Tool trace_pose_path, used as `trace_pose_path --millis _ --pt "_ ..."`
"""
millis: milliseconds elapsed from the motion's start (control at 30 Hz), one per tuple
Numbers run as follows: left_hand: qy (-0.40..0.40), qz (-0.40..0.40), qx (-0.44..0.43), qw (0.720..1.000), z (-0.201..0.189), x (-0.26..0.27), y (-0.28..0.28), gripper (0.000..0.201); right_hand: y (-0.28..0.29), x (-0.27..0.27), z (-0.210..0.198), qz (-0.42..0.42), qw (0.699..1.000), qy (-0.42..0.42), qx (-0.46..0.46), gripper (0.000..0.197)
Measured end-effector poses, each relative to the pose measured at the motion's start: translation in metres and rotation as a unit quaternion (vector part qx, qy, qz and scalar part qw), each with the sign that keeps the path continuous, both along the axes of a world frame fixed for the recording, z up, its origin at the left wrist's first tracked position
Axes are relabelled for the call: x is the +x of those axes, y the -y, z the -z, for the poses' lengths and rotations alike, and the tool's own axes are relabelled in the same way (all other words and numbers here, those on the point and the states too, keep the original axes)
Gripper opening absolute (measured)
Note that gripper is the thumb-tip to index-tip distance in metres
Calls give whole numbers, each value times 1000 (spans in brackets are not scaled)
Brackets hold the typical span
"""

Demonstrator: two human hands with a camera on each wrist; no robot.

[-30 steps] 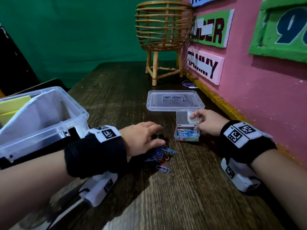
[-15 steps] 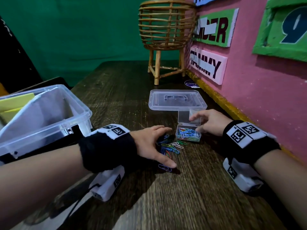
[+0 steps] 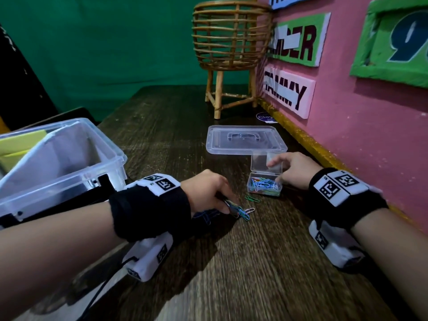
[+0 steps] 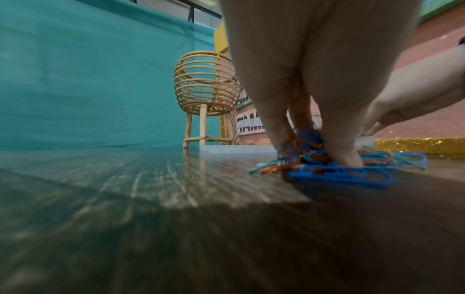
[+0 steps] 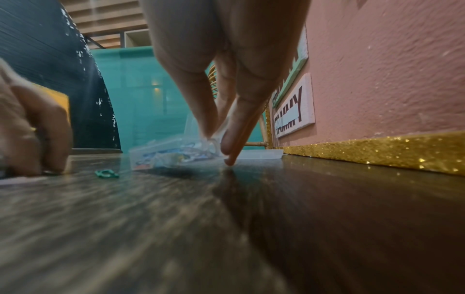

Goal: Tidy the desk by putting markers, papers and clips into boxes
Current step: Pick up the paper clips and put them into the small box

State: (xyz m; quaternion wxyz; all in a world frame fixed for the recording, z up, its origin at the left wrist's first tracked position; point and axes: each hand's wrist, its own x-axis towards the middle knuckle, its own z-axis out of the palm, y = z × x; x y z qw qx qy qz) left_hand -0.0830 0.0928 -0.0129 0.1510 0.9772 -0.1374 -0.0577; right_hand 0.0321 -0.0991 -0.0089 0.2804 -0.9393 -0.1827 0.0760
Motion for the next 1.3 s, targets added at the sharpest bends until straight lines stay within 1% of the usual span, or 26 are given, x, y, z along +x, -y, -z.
trace_pose_path --millis 67,167,300,367,433,500,567,700,767,833,900,933,1000,1067,1133,1200,1300 --pt "19 -5 -7 1000 -1 3 -1 30 0 -1 0 -6 1000 -3 4 40" --pt "85 -22 -45 995 -2 6 -2 23 -1 -3 -1 -21 1000 -6 1 40" --pt "171 -27 -97 980 -5 16 7 22 -2 -4 -1 -43 999 -19 5 39" --pt "208 -15 -101 973 -6 24 14 20 -4 -4 -1 -54 998 -37 15 41" --pt "226 -8 -97 969 -8 32 21 19 -5 -3 0 -60 996 -54 29 41" --pt "224 -4 -99 970 -10 39 28 21 -6 -3 0 -61 996 -58 36 35" --pt "202 7 -104 974 -12 46 35 22 -6 -2 0 -63 996 -58 32 28" --pt "109 8 -69 992 -8 49 37 27 -6 -3 0 -58 996 -57 31 30" --pt "95 -17 -57 994 -8 46 35 33 -6 -3 1 -52 997 -58 28 36" --pt "100 -59 -35 993 -8 45 33 37 -5 -2 2 -42 996 -66 37 37" --pt "97 -99 -10 990 -6 44 31 29 -5 -3 2 -36 996 -69 38 36" --pt "85 -111 7 990 -6 42 31 29 -4 -4 2 -32 997 -68 36 35" --pt "54 -121 32 991 -3 37 30 41 -3 -5 0 -24 998 -57 33 32" --pt "42 -118 38 991 -3 32 28 52 -2 -6 -2 -17 999 -37 33 29" --pt "33 -110 41 993 -3 31 26 58 -2 -8 -3 -8 999 -16 30 26" --pt "21 -100 43 994 -4 32 26 54 -1 -11 -5 3 999 2 33 22" --pt "37 -88 32 995 -6 33 26 38 2 -15 -8 28 998 36 35 21"
